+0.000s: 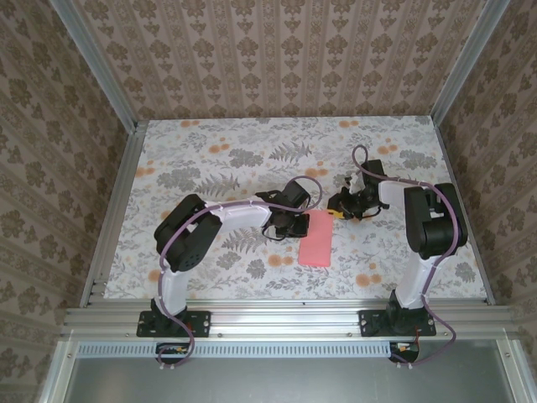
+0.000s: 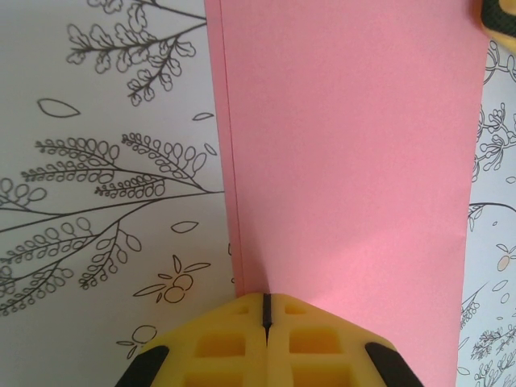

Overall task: Fold a paper plane with a square sheet of paper (pick it up from the middle)
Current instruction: Fold the square sheet of paper in half at the center of the table.

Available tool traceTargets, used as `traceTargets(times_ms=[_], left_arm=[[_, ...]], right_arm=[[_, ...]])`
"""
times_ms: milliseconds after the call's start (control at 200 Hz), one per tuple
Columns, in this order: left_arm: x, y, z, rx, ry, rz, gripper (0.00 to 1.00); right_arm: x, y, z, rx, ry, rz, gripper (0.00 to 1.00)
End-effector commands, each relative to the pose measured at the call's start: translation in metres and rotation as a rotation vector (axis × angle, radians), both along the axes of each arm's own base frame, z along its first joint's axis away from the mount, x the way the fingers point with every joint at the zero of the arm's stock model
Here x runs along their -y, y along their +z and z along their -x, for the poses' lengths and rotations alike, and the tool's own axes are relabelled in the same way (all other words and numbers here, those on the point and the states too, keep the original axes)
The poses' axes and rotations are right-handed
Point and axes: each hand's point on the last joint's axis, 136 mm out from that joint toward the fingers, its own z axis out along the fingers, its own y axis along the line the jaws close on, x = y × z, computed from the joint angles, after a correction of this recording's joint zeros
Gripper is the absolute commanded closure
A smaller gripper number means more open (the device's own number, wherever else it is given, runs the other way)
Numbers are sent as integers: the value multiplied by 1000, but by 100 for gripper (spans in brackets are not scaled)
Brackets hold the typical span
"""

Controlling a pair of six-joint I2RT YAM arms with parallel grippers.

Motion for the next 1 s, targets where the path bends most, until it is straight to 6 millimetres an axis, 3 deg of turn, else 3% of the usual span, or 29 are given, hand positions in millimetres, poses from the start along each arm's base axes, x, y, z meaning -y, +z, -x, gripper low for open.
traceTargets(times_ms=[0, 370, 460, 610, 700, 785, 990], left_arm=[[-21, -25, 17, -53, -20, -115, 98], [-19, -23, 17, -51, -23, -110, 98], [-19, -23, 16, -52, -21, -111, 98], [-19, -23, 17, -54, -24, -110, 98], [-19, -23, 17, -52, -24, -110, 98], [-18, -23, 17, -51, -24, -109, 98], [-18, -23, 18, -52, -25, -108, 98]], right_arm=[[-4, 4, -3, 5, -9, -27, 76], [9, -34, 9, -78, -49, 43, 77], [8, -30, 9, -63, -48, 31, 77], [3, 6, 7, 21, -34, -13, 77], [-2, 17, 14, 43, -30, -52, 76], [-7, 15, 23, 34, -27, -106, 76], [-5, -15, 47, -55, -32, -85, 76]])
